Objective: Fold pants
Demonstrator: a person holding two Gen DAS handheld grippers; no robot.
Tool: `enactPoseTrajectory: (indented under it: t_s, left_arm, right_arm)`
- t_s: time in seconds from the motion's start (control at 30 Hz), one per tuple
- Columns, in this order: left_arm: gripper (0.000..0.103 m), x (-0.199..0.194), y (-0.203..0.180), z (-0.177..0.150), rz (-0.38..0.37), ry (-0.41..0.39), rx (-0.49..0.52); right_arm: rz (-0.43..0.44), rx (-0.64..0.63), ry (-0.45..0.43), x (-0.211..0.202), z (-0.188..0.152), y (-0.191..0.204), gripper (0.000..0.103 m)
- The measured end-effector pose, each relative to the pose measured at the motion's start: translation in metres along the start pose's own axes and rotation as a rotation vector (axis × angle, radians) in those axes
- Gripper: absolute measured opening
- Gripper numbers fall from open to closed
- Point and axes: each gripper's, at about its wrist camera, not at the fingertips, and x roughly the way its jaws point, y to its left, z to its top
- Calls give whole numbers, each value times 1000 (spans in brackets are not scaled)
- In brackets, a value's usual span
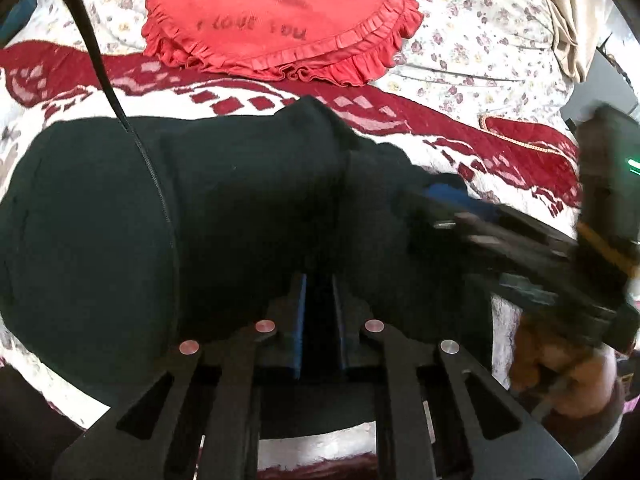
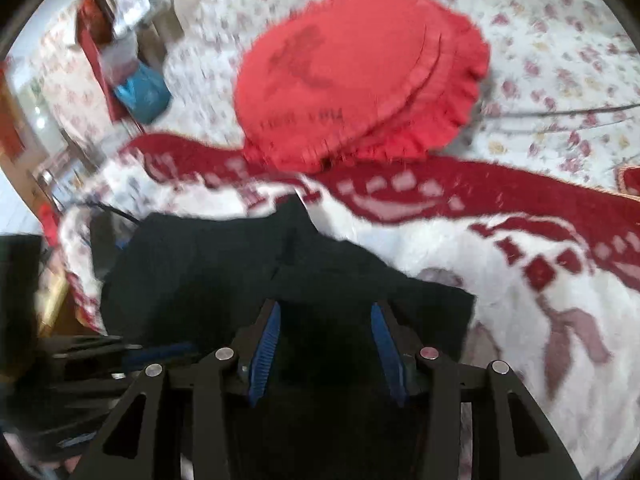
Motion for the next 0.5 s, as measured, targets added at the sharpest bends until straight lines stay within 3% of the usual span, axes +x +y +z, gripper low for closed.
enactPoseTrajectory:
  t_s: [0.3,0.5]
  left_arm:
    - [11,-3,3,-6,0,-8,-16]
    - [12,-11,3,-7,1,-23,-17]
  right_arm:
    - [-90,-78,0,-22,-4,25,46]
    - [-133,-60,4,-37,-20,38,47]
